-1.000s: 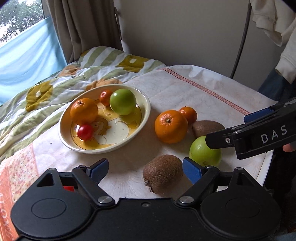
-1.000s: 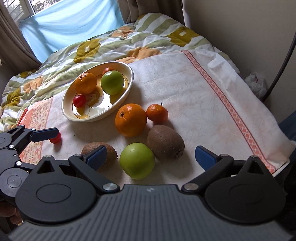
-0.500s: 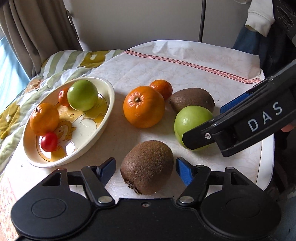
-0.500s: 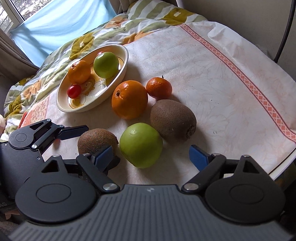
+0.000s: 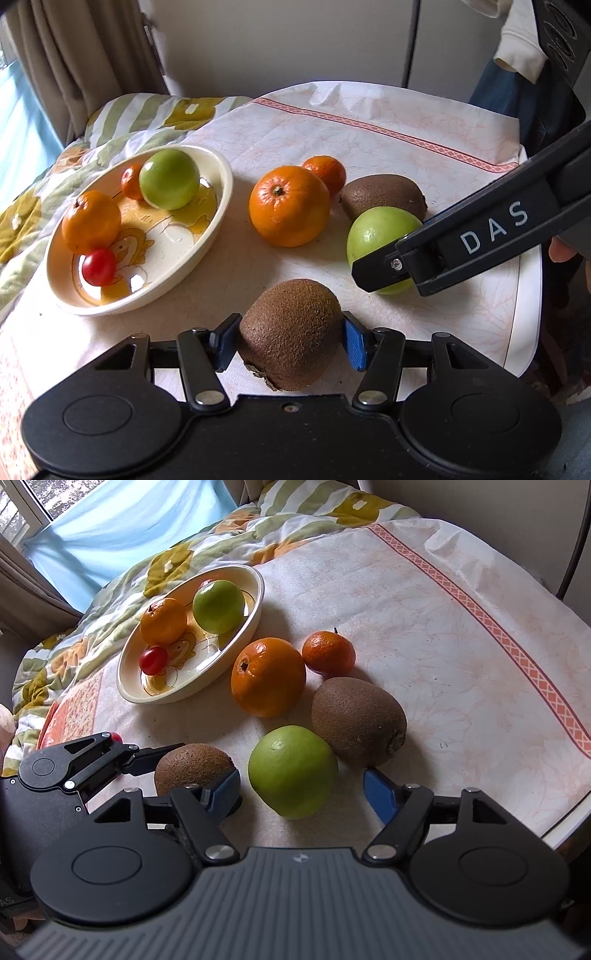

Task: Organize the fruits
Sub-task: 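Grasp a brown kiwi with the left tool while the right tool grasps a green apple, then carry the kiwi and green apple into the duck bowl and open both tools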

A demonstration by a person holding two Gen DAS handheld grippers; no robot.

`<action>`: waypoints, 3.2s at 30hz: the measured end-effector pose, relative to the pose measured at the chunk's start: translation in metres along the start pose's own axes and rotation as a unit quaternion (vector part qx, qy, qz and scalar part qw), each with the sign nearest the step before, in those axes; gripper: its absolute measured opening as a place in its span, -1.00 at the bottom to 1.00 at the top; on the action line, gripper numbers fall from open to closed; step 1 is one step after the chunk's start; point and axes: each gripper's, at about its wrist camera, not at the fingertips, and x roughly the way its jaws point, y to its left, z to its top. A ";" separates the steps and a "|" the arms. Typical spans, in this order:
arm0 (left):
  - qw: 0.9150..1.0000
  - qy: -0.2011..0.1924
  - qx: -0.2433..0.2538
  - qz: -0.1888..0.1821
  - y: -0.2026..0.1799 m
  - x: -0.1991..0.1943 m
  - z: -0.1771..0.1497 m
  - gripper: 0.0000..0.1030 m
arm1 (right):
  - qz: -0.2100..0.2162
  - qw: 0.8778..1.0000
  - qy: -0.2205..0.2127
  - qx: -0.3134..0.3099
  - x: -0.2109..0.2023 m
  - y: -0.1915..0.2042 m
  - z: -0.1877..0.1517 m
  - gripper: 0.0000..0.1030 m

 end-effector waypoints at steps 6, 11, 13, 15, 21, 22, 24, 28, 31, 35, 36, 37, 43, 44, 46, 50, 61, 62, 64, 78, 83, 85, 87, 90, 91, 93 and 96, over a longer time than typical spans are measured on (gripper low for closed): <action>0.999 0.002 -0.045 0.015 0.004 -0.009 -0.006 0.19 | 0.002 1.000 0.005 0.002 0.004 -0.001 0.001 0.60; 0.997 0.004 -0.076 0.026 0.007 -0.016 -0.011 0.19 | 0.005 1.000 0.009 0.004 0.008 -0.001 0.003 0.56; 0.995 0.004 -0.090 0.033 0.008 -0.018 -0.013 0.19 | 0.005 1.000 0.009 0.002 0.008 -0.001 0.003 0.55; 0.994 0.004 -0.102 0.039 0.009 -0.021 -0.015 0.19 | 0.007 1.000 0.009 -0.003 0.009 0.000 0.003 0.52; 0.991 0.003 -0.125 0.055 0.011 -0.030 -0.019 0.19 | 0.007 1.000 0.012 -0.024 0.011 0.005 0.004 0.33; 0.990 0.003 -0.128 0.058 0.011 -0.032 -0.020 0.19 | 0.006 0.999 0.012 -0.030 0.011 0.007 0.004 0.33; 0.989 0.003 -0.133 0.062 0.011 -0.036 -0.022 0.19 | 0.007 0.999 0.012 -0.030 0.010 0.007 0.004 0.32; 0.987 0.000 -0.145 0.070 0.012 -0.045 -0.023 0.19 | 0.015 0.999 0.011 -0.034 0.005 0.009 0.003 0.32; 0.985 -0.003 -0.153 0.076 0.012 -0.054 -0.024 0.19 | 0.021 0.999 0.005 -0.039 -0.002 0.012 0.005 0.32; 0.983 -0.011 -0.164 0.085 0.013 -0.067 -0.021 0.19 | 0.031 0.998 -0.007 -0.048 -0.016 0.019 0.011 0.32; 0.982 -0.015 -0.166 0.088 0.012 -0.072 -0.019 0.19 | 0.033 0.998 -0.010 -0.051 -0.019 0.021 0.012 0.32; 0.981 -0.018 -0.168 0.091 0.013 -0.076 -0.017 0.19 | 0.036 0.998 -0.015 -0.055 -0.024 0.023 0.015 0.32; 0.977 -0.044 -0.171 0.119 0.018 -0.097 -0.002 0.19 | 0.057 0.995 -0.040 -0.064 -0.046 0.031 0.033 0.32; 0.976 -0.048 -0.172 0.124 0.020 -0.100 0.001 0.19 | 0.060 0.995 -0.045 -0.069 -0.049 0.032 0.037 0.32; 0.973 -0.054 -0.179 0.133 0.025 -0.104 0.006 0.19 | 0.064 0.994 -0.050 -0.079 -0.053 0.035 0.045 0.32; 0.967 -0.062 -0.197 0.149 0.036 -0.108 0.018 0.19 | 0.075 0.991 -0.052 -0.094 -0.054 0.039 0.065 0.32; 0.952 -0.044 -0.241 0.183 0.068 -0.076 0.051 0.19 | 0.103 0.983 -0.022 -0.149 -0.022 0.041 0.122 0.32; 0.951 -0.040 -0.245 0.183 0.071 -0.070 0.053 0.19 | 0.104 0.982 -0.018 -0.154 -0.017 0.041 0.127 0.32; 0.950 -0.032 -0.252 0.182 0.075 -0.058 0.056 0.19 | 0.106 0.981 -0.011 -0.162 -0.007 0.041 0.135 0.32; 0.949 0.018 -0.258 0.178 0.094 0.007 0.068 0.19 | 0.113 0.975 0.031 -0.189 0.042 0.035 0.167 0.32; 0.952 0.030 -0.252 0.172 0.093 0.015 0.069 0.19 | 0.112 0.976 0.038 -0.185 0.048 0.035 0.170 0.32; 0.952 0.034 -0.254 0.171 0.093 0.018 0.067 0.19 | 0.112 0.975 0.037 -0.186 0.048 0.034 0.170 0.32; 0.951 0.035 -0.254 0.173 0.092 0.018 0.065 0.20 | 0.112 0.976 0.035 -0.186 0.048 0.034 0.170 0.32; 0.951 0.020 -0.256 0.173 0.091 0.010 0.065 0.65 | 0.110 0.976 0.032 -0.183 0.047 0.034 0.170 0.32; 0.951 0.014 -0.255 0.173 0.091 0.007 0.066 0.70 | 0.109 0.977 0.030 -0.182 0.046 0.034 0.170 0.32; 0.952 0.009 -0.250 0.175 0.089 0.000 0.067 0.70 | 0.108 0.977 0.028 -0.179 0.044 0.034 0.170 0.32; 0.952 0.005 -0.247 0.178 0.088 -0.010 0.066 0.71 | 0.108 0.978 0.024 -0.176 0.040 0.035 0.170 0.32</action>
